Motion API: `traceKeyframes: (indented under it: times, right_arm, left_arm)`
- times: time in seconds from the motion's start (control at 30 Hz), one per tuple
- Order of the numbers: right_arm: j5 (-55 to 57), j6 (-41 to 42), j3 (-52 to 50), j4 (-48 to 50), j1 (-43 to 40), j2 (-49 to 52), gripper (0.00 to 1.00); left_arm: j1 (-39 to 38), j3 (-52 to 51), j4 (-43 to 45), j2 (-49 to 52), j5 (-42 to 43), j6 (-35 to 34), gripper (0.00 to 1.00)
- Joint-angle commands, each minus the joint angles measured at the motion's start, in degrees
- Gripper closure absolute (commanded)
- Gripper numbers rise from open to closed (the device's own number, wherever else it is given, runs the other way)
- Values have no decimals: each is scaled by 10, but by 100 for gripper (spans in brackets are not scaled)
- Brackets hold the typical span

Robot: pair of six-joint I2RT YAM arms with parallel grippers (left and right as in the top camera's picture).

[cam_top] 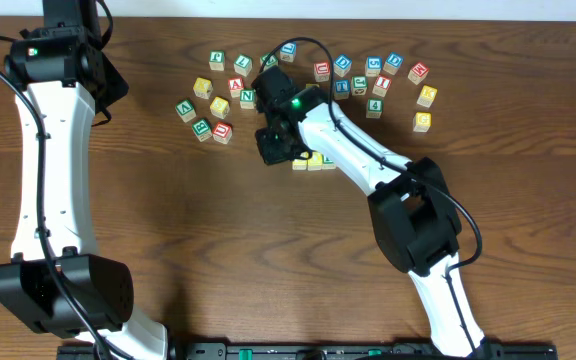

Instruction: Spell out CORL

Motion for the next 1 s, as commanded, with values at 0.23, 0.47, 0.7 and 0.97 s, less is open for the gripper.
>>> traceKeyframes:
  times: [0.23, 0.47, 0.7, 0.97]
  right_arm:
    - [56, 20, 5, -24, 0, 3, 93]
    - [67, 26, 5, -32, -5, 3, 94]
    - [67, 35, 5, -38, -10, 3, 95]
    - [67, 37, 5, -44, -16, 3, 95]
  left_arm:
    - [0, -9, 0, 9, -2, -5, 46]
    - [0, -9, 0, 9, -2, -5, 47]
    - [0, -9, 0, 9, -2, -5, 46]
    - [0, -9, 0, 9, -2, -5, 46]
